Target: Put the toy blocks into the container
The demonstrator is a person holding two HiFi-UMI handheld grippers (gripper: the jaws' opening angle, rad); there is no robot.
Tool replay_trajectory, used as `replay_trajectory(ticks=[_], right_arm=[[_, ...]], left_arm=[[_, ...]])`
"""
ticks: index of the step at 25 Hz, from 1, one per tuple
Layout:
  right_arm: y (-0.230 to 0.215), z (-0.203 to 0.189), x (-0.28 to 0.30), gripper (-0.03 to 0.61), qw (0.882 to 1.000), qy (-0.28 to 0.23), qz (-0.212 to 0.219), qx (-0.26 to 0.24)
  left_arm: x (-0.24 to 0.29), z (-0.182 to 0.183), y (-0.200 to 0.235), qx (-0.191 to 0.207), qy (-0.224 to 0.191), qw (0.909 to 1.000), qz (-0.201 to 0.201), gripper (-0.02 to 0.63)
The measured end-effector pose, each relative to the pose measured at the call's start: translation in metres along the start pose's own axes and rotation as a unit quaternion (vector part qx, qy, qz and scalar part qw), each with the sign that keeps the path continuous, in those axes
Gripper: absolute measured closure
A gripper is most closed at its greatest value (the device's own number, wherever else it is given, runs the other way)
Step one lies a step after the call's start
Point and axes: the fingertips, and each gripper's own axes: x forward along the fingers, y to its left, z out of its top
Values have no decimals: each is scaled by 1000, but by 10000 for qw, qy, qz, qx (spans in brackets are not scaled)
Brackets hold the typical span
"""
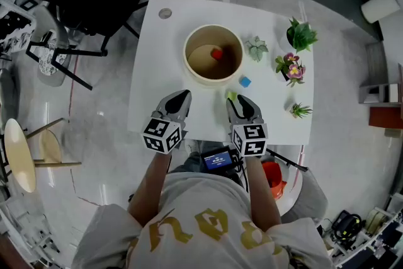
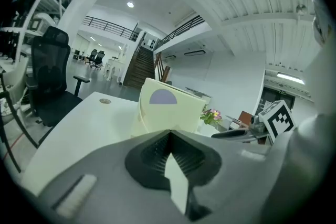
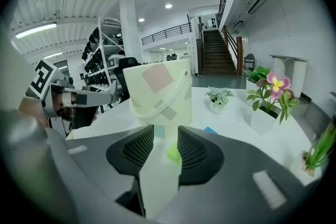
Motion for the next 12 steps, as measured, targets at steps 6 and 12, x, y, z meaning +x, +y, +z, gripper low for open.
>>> replay_trajectory(ticks=[6,12], right_arm=[[-5,-18,12,402,9994,286,24,-168],[-8,-34,25,391,9965,564,26,-612]], left_arm=[[6,-14,5,-109,145,9998,50,613],[13,-25,5,-160,312,9994,32,613]])
